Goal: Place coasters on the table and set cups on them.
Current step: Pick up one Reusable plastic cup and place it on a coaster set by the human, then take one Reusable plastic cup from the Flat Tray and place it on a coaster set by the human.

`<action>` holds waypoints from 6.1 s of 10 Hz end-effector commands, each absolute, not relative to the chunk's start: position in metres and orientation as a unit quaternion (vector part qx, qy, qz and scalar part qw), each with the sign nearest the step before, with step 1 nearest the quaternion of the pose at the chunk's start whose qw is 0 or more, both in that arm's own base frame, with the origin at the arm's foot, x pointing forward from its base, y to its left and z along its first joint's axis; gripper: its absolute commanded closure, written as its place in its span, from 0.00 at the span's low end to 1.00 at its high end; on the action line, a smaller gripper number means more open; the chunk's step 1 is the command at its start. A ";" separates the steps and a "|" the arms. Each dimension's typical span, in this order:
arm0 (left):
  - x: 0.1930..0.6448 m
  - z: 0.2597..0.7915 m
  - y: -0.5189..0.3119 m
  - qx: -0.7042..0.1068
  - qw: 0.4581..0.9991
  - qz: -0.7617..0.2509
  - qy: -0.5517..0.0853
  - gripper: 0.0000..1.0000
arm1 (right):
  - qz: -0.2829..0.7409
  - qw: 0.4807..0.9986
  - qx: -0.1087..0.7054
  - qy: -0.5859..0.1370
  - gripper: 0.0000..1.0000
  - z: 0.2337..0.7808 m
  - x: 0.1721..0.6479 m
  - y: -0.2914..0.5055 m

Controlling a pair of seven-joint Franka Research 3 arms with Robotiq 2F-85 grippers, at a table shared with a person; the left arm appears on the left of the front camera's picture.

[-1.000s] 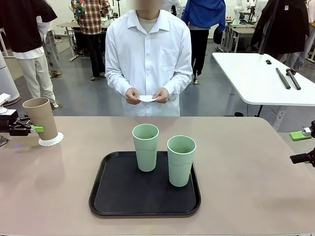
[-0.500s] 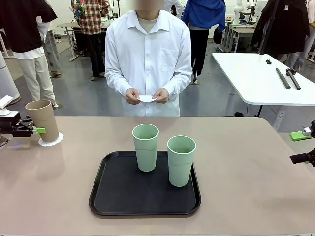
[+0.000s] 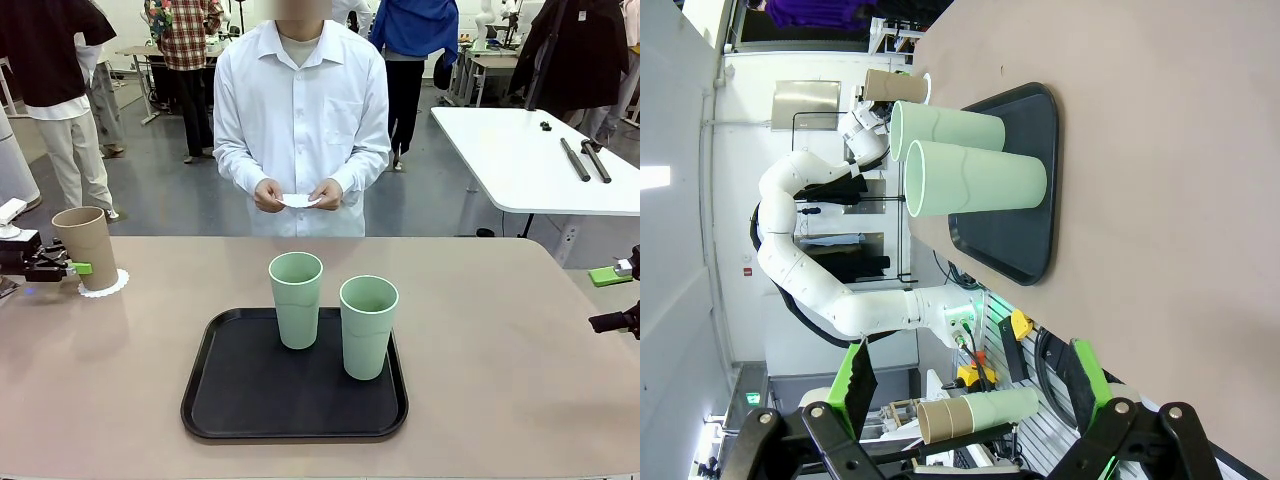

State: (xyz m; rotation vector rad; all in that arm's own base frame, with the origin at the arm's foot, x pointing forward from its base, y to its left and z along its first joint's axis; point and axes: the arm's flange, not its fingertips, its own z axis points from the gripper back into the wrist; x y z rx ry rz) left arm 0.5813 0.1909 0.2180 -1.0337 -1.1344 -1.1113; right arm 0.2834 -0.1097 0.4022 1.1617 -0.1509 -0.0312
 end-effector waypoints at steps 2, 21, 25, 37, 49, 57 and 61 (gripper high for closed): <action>0.579 0.220 0.187 -0.449 0.571 -0.492 -0.480 0.17 | -0.014 0.829 0.555 -0.074 0.00 0.402 0.284 -0.110; 0.568 0.227 0.203 -0.415 0.606 -0.553 -0.392 0.00 | -0.014 0.829 0.555 -0.074 0.00 0.402 0.284 -0.110; 0.566 0.235 0.213 -0.375 0.632 -0.557 -0.387 0.00 | -0.014 0.829 0.555 -0.074 0.00 0.402 0.284 -0.110; 0.406 0.443 0.152 -0.095 0.888 -0.383 -0.236 0.00 | -0.014 0.829 0.555 -0.074 0.00 0.402 0.284 -0.110; 0.379 0.475 0.040 0.010 0.893 -0.418 -0.163 0.00 | -0.014 0.829 0.555 -0.074 0.00 0.402 0.284 -0.110; 0.366 0.454 0.037 0.000 0.960 -0.206 -0.189 0.00 | -0.014 0.829 0.555 -0.074 0.00 0.402 0.284 -0.110; 0.332 0.448 0.029 0.042 0.986 -0.066 -0.144 0.00 | -0.014 0.829 0.555 -0.074 0.00 0.402 0.284 -0.110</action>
